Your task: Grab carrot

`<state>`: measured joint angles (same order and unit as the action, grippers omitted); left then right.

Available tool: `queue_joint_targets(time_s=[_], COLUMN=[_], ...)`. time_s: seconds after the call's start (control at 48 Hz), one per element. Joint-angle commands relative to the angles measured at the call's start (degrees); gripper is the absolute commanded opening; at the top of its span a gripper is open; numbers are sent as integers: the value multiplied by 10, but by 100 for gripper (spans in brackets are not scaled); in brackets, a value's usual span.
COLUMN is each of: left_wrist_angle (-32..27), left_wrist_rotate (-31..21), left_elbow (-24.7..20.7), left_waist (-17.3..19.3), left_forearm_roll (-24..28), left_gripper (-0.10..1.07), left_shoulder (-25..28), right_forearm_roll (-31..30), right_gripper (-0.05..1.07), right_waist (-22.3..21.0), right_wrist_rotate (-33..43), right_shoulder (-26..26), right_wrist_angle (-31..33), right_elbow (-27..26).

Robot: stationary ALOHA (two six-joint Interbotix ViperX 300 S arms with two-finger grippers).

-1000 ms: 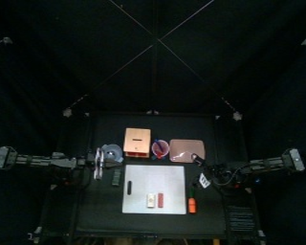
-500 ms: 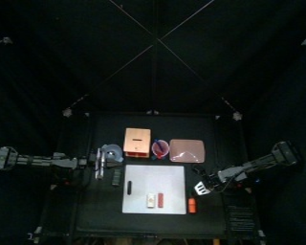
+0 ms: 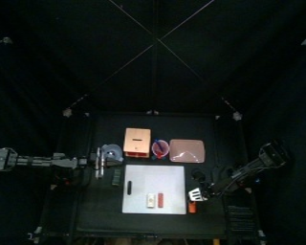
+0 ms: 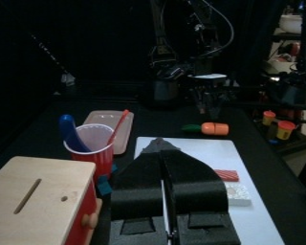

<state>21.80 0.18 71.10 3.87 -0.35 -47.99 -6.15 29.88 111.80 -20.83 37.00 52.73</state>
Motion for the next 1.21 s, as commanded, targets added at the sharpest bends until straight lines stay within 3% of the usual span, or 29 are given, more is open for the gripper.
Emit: queue_joint_targets(time_s=[0.0, 0.146, 0.583, 0.979, 1.188], left_wrist_angle=[5, 5, 2, 1, 1], left_wrist_rotate=[1, 2, 2, 2, 2], left_elbow=[-5, -4, 5, 8, 11], left_waist=[4, 9, 13, 14, 16], left_forearm_roll=[0, 1, 0, 0, 0], left_gripper=[-1, -1, -1, -1, -1], left_shoulder=[2, 2, 2, 2, 2], right_forearm_roll=[-21, -25, 25, 33, -16], right_gripper=[103, 103, 101, 80, 76], right_waist=[10, 15, 20, 18, -10], right_wrist_rotate=[29, 66, 79, 80, 73], right_shoulder=[21, 56, 125, 168, 150], right_wrist_angle=[0, 2, -1, -1, 1], right_elbow=[-27, -38, -58, -59, -72])
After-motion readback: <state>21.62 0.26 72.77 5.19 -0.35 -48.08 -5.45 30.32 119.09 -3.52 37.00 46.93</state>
